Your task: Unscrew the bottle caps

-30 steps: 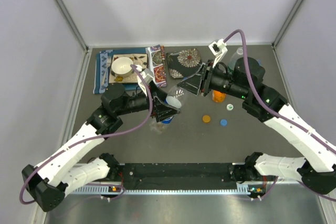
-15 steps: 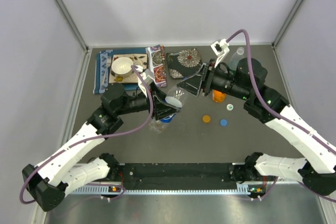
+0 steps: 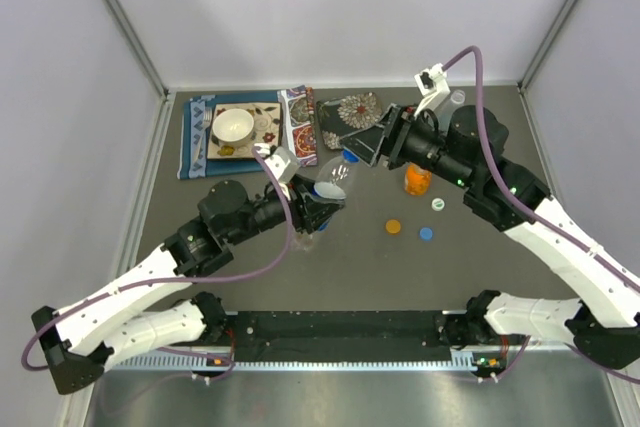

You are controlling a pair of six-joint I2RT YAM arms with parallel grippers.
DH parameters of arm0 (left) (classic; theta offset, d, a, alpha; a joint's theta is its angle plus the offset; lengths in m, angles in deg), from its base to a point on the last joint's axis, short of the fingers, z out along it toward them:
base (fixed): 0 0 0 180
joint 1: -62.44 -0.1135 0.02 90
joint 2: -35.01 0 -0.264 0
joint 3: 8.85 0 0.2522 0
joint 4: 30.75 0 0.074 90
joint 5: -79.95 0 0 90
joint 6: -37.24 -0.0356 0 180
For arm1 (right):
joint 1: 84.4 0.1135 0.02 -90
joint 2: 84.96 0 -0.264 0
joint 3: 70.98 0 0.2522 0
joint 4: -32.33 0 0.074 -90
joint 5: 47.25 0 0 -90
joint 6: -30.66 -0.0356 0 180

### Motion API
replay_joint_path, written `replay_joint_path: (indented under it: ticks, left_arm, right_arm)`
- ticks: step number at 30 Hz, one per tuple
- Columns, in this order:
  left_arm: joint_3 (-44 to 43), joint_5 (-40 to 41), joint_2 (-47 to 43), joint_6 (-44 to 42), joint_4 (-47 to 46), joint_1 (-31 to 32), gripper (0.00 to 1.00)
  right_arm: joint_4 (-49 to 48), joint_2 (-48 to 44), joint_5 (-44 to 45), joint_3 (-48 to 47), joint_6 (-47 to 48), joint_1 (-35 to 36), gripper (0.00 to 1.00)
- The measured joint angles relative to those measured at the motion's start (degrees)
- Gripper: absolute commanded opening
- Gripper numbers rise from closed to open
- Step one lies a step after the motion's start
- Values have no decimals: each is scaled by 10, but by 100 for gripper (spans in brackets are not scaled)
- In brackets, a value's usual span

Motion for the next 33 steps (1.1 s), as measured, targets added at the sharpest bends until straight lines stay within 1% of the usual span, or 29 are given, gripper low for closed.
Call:
replay_joint_path:
  ticks: [2,3,6,11,12,14,17,18,20,21,22,23,29,33]
  left_arm:
    - [0,51,1,-16,5,27,36]
    - [0,67,1,-21,6,34,36]
    - [0,120,2,-34,11,47,35]
    - [0,166,2,-43,12,50,34]
    - [0,171,2,-43,12,50,34]
    - [0,178,2,-43,12,50,34]
    - [1,183,2,-45,14,51,34]
    - [2,183,3,-45,14,51,34]
    - [3,183,2,-45,14,51,34]
    - [3,183,2,-44,14,51,34]
    - [3,183,2,-44,14,51,34]
    - [3,183,2,-43,14,51,34]
    - [4,179,2,-43,14,51,33]
    - [9,140,-12,-46,24,46,33]
  right_arm:
    - [6,10,16,-7,-4,2,60]
    - [6,14,22,-8,-4,4,57]
    - [11,25,34,-12,-7,9,53]
    - [19,33,46,-12,-8,17,50]
    - [20,34,48,-12,-9,19,47]
    - [19,34,50,-12,-8,22,45]
    - [19,34,51,-12,-9,23,29]
    - [18,34,50,-12,-9,24,17]
    - [19,34,51,-12,-5,24,10]
    - [19,34,51,-12,-4,24,4]
    - [19,34,51,-12,-2,24,1]
    - [19,34,51,-12,0,24,0]
    - [7,33,45,-4,10,24,0]
    - [-18,23,1,12,51,24,0]
